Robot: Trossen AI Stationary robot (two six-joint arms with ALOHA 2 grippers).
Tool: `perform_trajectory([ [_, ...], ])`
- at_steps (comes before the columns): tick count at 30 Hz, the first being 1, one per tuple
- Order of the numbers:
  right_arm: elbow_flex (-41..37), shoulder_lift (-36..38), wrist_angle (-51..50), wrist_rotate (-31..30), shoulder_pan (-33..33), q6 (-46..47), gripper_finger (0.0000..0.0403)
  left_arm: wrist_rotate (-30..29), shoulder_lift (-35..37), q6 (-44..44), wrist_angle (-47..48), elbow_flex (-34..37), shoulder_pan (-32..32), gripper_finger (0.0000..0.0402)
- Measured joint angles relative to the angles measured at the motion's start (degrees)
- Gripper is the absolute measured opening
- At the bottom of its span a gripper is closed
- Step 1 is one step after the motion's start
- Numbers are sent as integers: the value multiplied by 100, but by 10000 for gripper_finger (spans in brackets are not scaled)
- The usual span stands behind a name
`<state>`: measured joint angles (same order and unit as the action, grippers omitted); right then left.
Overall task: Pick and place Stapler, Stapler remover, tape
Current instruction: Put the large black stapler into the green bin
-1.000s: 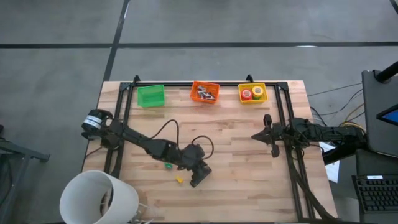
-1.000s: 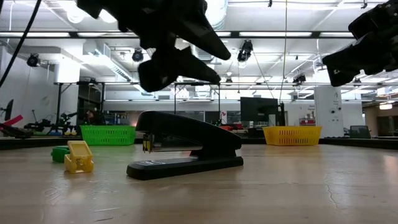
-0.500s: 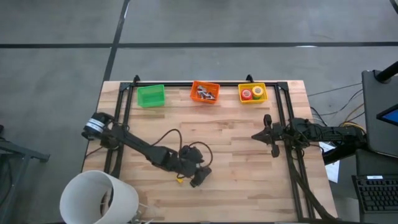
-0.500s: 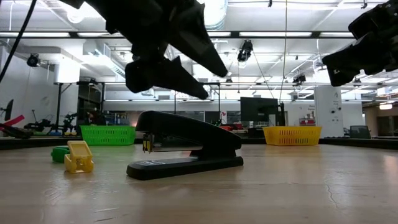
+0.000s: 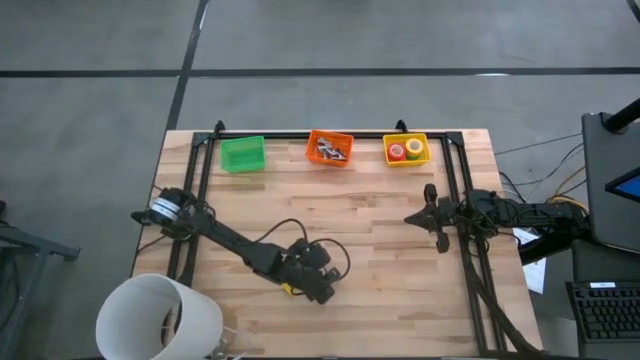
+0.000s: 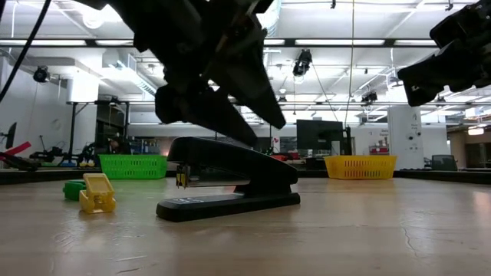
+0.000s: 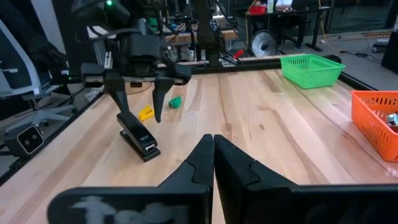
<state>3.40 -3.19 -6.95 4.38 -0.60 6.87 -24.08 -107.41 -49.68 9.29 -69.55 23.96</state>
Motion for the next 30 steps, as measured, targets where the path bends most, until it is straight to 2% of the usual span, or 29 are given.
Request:
perform_trajectory([
  [7,0,6,-3,4,0,0,9,69,-23,-43,5,80,14,234],
  [16,2,-9,-3,13,-2,-2,9,318,-678,27,-175,-232,27,232],
  [23,2,-53,-1,4,-2,0,9,319,-916,-21,195,-405,16,231],
  [30,2,-79,-1,7,0,-1,9,276,-861,172,289,-390,10,192],
])
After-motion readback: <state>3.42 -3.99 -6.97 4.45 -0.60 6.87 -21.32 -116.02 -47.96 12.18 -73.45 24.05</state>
